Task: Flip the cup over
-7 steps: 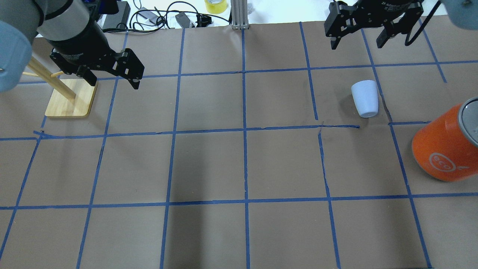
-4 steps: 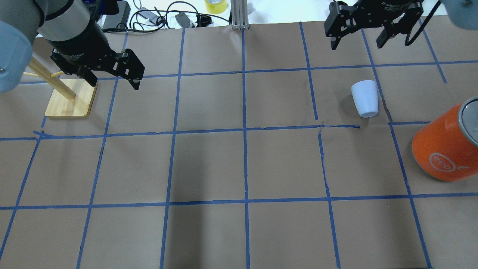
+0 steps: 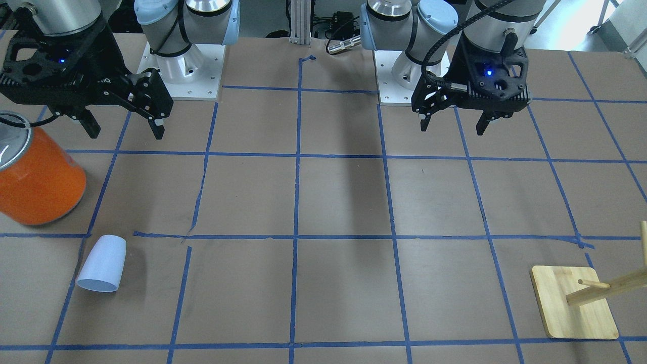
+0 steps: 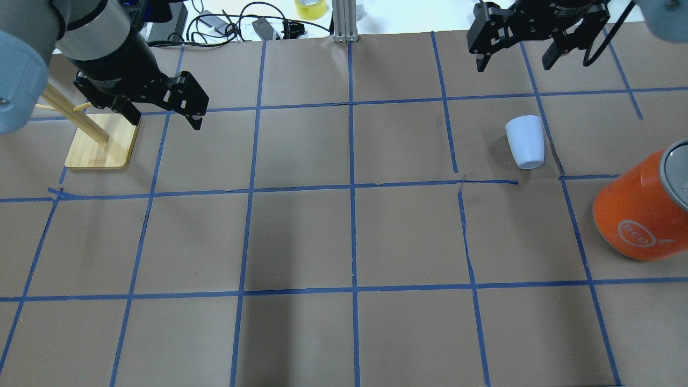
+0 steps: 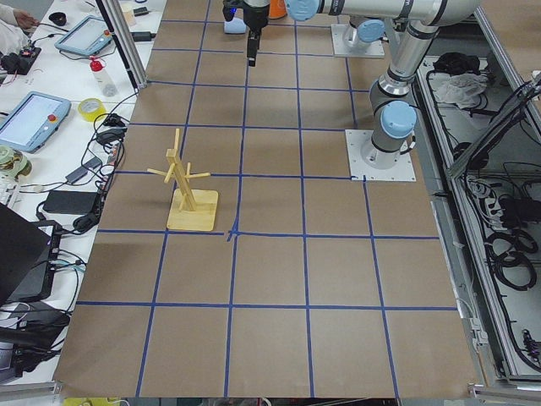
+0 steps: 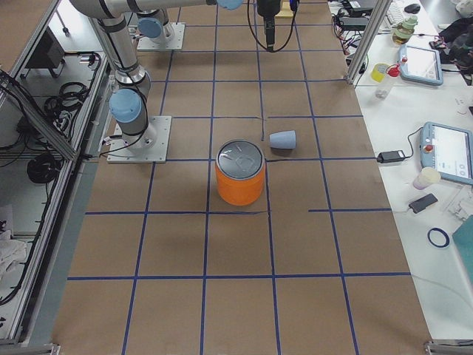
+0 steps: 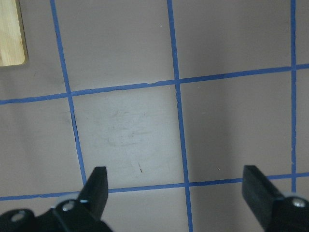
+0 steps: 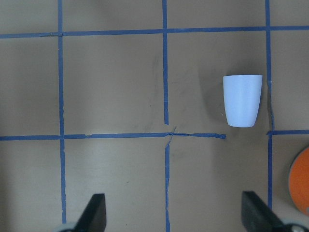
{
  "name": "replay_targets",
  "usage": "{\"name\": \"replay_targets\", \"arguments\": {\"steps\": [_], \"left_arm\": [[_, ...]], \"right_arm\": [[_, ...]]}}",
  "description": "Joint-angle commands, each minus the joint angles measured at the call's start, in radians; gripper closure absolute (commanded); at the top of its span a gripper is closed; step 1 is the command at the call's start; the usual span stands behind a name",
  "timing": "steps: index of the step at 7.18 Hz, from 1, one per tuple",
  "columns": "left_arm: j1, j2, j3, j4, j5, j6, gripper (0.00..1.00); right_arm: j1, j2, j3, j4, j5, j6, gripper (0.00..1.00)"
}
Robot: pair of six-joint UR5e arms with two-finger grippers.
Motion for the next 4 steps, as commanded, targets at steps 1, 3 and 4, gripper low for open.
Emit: {"name": "replay_targets", "arguments": {"steps": [1,3,4], "left_arm": [[0.000,0.000,-0.001,0.000,0.000,0.000,0.00],[0.000,0.000,-0.001,0.000,0.001,0.000,0.00],[0.000,0.000,-0.002,0.000,0.001,0.000,0.00]], "right_arm": [[0.000,-0.001,0.000,0.001,0.000,0.000,0.00],[0.000,0.001,0.000,-0.001,0.000,0.000,0.00],[-0.002,0.002,0.000,-0.006,0.001,-0.001,0.00]]}}
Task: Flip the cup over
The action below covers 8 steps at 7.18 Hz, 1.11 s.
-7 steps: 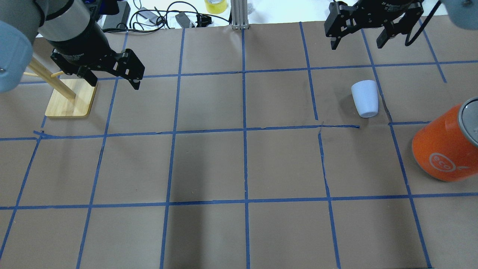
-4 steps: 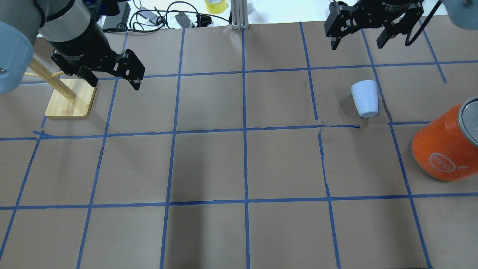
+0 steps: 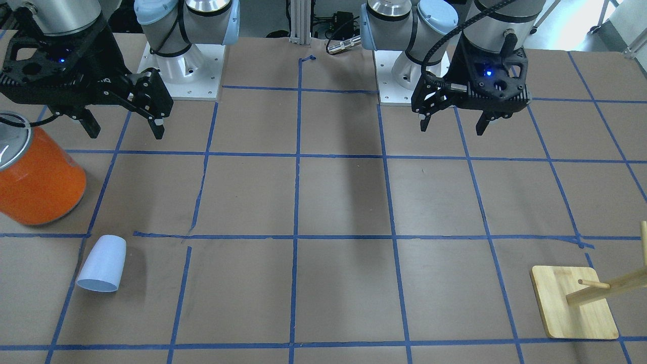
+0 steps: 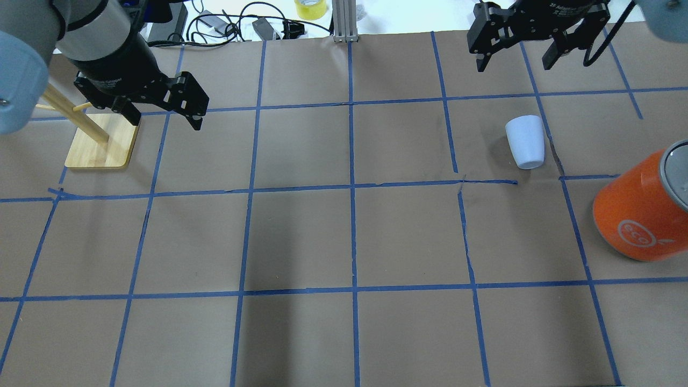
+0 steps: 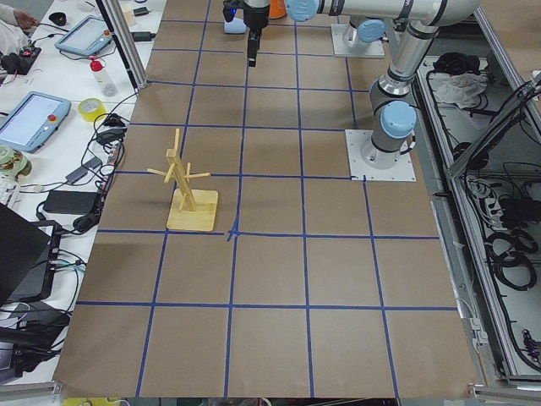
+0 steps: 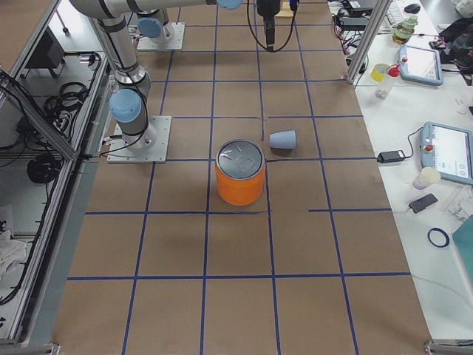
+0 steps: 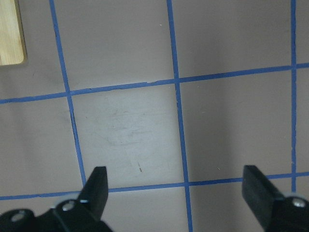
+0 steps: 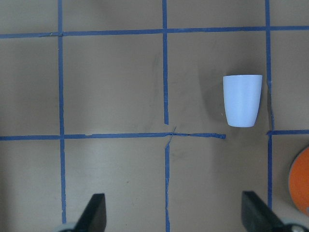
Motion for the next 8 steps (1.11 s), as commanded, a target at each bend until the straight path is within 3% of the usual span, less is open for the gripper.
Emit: {"name": "replay_targets", "arguments": {"steps": [1,5,8], "left_arm": [[0.000,0.000,-0.002,0.000,0.001,0.000,0.00],[0.000,0.000,-0.002,0.000,-0.001,0.000,0.00],[0.000,0.000,-0.002,0.000,-0.001,0.000,0.00]], "right_arm": [[-0.018,0.005,0.000,-0.013,0.000,-0.013,0.00],[-0.098,0.089,0.020,-0.059,-0.016,-0.119,0.03],[-0.171,0.211,0.173,-0.368,-0.008,-0.234,0.04]]}}
